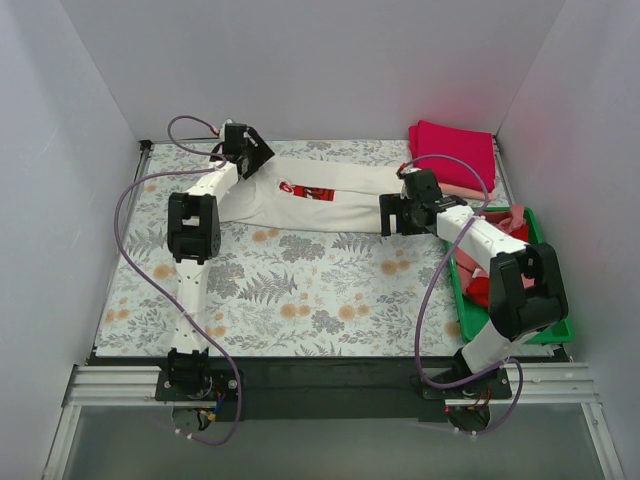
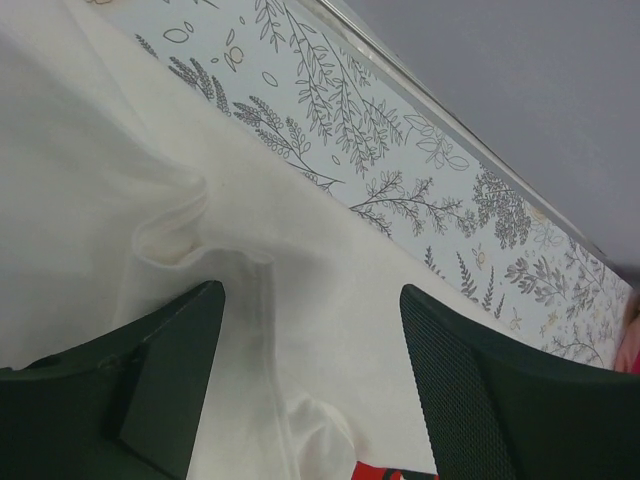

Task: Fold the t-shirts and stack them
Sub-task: Fold the tshirt

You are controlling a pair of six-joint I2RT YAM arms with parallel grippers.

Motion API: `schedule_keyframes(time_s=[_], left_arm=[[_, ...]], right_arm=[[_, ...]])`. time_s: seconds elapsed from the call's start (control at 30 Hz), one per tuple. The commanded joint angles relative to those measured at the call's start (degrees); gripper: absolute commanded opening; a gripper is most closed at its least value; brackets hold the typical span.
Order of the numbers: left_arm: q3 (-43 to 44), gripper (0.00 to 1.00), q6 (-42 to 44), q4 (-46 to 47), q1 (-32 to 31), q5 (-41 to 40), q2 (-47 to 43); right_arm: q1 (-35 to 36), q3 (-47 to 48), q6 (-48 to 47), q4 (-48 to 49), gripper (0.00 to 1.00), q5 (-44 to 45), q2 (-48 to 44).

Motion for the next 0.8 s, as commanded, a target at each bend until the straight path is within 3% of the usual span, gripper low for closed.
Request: schedule_keyframes(time_s=[0.0, 0.27, 0.43, 0.53, 0.63, 0.77], left_arm=[[0.16, 0.7, 1.78, -0.52, 0.13, -0.55, -2.98], [-7.64, 0.88, 3.71, -1.4, 0.13, -7.4, -16.85], [-22.05, 0.91, 3.02, -2.01, 0.74, -13.56, -26.44], [-30.82, 0.91, -0.49, -3.16, 2.23, -11.64, -30.83], [-38.39, 0.92, -3.14, -2.11, 2.94, -10.84, -33.21], [-41.32, 0.92, -4.28, -1.84, 3.73, -7.51, -30.85]], right_arm=[[0.03, 4.47, -1.07, -0.03, 0.98, 1.25, 0.65], [0.03, 18.26, -5.81, 0.84, 0.98, -1.47, 9.69], [0.03, 31.17, -9.67, 0.85, 0.98, -4.2, 22.43], [0.03, 38.48, -9.42, -2.92, 0.98, -4.37, 27.72], [0.29, 35.6, -8.72, -2.32, 0.98, -7.97, 26.15], [1.78, 27.96, -8.89, 1.1, 0.98, -10.09, 20.71]])
